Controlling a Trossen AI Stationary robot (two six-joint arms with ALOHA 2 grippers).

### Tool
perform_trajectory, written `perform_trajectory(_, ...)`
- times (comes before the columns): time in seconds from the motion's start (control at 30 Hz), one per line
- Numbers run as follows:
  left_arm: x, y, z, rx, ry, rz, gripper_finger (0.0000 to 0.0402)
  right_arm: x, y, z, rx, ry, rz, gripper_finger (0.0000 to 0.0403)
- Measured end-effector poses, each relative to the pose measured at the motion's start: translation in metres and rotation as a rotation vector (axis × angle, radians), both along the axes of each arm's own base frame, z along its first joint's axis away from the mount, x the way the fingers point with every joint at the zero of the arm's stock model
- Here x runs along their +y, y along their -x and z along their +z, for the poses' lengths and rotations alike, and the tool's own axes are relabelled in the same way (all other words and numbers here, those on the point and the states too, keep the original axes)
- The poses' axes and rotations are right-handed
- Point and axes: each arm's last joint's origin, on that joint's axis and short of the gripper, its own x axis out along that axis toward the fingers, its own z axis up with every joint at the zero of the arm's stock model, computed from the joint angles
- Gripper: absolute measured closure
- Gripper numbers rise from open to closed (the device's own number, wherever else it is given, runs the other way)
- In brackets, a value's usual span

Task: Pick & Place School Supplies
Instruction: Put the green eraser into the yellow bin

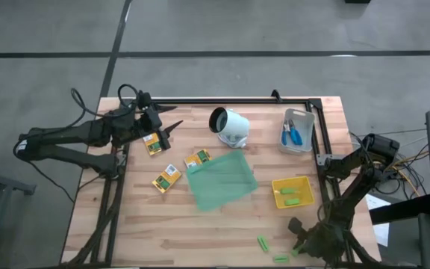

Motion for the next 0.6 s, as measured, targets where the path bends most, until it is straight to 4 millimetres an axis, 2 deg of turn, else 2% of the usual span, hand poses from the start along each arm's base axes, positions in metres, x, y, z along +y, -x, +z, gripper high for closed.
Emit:
perform_trajectory(0.3, 0.000, 0.000, 0.000, 0.001, 0.000, 0.000, 0.0165, -0.008, 0.001, 0.033, -0.063, -0.079, -0.045, 0.0324)
perform_trajectory(0.43, 0.000, 0.000, 0.000, 0.003, 0.000, 0.000, 0.0165, -0.017, 0.003, 0.058, -0.093, -0.112, -0.065, 0.0323)
perform_trajectory(0.6, 0.000, 0.000, -0.001, 0.008, 0.000, 0.000, 0.0165, -0.041, 0.008, 0.099, -0.176, -0.099, -0.145, 0.0323)
